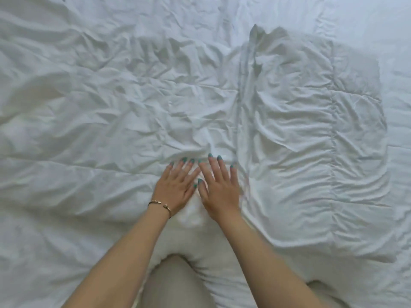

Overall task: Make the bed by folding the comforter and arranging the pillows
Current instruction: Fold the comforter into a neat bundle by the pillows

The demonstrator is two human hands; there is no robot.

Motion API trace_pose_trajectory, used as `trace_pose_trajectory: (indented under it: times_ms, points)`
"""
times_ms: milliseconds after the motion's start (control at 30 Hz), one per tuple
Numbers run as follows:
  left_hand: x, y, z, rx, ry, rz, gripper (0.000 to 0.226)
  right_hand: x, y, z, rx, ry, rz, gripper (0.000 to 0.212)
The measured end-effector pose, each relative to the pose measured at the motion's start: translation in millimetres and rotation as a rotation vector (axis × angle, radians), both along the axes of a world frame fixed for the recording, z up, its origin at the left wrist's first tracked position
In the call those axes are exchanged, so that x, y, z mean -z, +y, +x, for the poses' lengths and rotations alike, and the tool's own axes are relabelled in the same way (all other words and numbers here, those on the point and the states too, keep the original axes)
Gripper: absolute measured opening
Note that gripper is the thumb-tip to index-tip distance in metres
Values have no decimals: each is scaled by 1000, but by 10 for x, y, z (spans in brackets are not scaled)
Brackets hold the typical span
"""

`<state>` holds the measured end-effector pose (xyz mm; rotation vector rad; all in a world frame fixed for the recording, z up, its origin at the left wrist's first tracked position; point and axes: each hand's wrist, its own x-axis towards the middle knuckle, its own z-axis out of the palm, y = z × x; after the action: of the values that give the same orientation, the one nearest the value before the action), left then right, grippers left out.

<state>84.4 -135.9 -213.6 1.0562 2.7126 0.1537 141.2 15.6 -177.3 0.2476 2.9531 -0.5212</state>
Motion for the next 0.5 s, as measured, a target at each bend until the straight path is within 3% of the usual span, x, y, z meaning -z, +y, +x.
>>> trace_pose_trajectory:
  times_ms: [133, 300, 500]
  points:
    - [399, -941, -731, -4, 215, -12, 62, 627, -314, -641, 81, -216, 134, 60]
    - [938, -953, -913, -44, 264, 61, 69, 1204, -261, -805, 36, -108, 257, 60]
    - [1248, -904, -984, -55, 295, 115, 64, 1400, -229, -901, 35, -67, 222, 56]
